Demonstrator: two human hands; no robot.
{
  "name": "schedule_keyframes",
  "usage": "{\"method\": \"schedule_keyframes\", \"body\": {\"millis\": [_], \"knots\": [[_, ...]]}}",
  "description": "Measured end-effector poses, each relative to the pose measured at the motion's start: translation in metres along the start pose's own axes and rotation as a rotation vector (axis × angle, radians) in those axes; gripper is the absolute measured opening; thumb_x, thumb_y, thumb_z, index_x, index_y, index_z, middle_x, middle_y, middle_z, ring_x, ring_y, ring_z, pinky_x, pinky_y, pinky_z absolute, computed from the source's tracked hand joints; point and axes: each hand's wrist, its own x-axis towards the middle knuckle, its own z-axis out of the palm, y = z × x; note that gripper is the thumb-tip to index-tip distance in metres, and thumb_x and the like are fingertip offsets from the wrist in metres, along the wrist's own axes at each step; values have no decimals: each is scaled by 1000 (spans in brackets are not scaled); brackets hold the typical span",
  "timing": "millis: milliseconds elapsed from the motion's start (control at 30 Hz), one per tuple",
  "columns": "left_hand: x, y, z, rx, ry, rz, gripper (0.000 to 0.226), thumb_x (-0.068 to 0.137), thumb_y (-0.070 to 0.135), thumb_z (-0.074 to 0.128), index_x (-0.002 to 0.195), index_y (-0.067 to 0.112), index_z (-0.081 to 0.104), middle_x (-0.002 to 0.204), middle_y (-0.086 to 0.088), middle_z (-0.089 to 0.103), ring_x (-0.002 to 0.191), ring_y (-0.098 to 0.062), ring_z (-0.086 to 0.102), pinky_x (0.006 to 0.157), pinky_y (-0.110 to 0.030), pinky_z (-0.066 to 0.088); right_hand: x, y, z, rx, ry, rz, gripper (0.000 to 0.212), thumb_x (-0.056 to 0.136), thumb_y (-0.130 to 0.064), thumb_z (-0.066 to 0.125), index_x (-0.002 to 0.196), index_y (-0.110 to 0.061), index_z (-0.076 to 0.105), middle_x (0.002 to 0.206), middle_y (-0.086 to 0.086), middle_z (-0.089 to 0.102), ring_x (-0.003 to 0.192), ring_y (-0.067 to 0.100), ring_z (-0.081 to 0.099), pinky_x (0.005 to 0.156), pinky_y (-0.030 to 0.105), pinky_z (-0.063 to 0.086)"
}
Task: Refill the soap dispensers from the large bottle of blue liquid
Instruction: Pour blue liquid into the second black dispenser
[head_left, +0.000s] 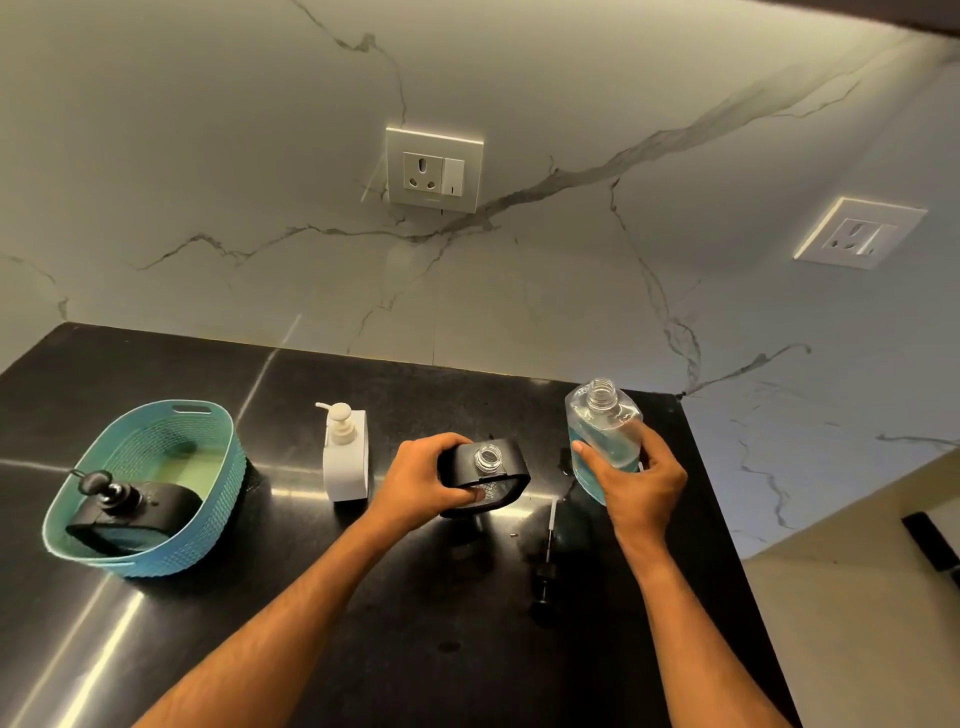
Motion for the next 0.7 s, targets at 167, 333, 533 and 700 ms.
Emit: {"method": "schedule_keyframes", "body": {"millis": [167,333,533,700], "knots": [[-8,10,-6,24,65,24,54,65,24,93,115,24,72,102,13,74,93,-1,68,85,-29,60,-13,-39,-2,-127,5,-231,55,72,-40,90,119,-40,63,105,-32,59,89,9,62,68,12,52],[-24,20,-4,37,192,-4,50,65,32,91,110,28,69,96,15,73,86,0,67,77,-28,60,-30,-56,-3,-253,9,-319,50,78,-43,87,120,-23,69,106,-35,56,91,4,57,71,25,52],[-39,21,-2,15,287,-74,42,68,30,82,97,28,52,83,12,66,75,-7,66,65,-41,60,-52,-67,-3,-423,-53,-346,58,75,-31,91,124,-8,69,106,-2,73,93,11,58,84,31,49],[-48,23,-4,20,310,-61,43,73,31,82,99,27,48,83,9,68,75,-11,67,64,-42,60,-63,-78,1,-560,-49,-402,65,68,-22,93,125,-3,69,105,7,73,92,18,59,85,16,34]]}}
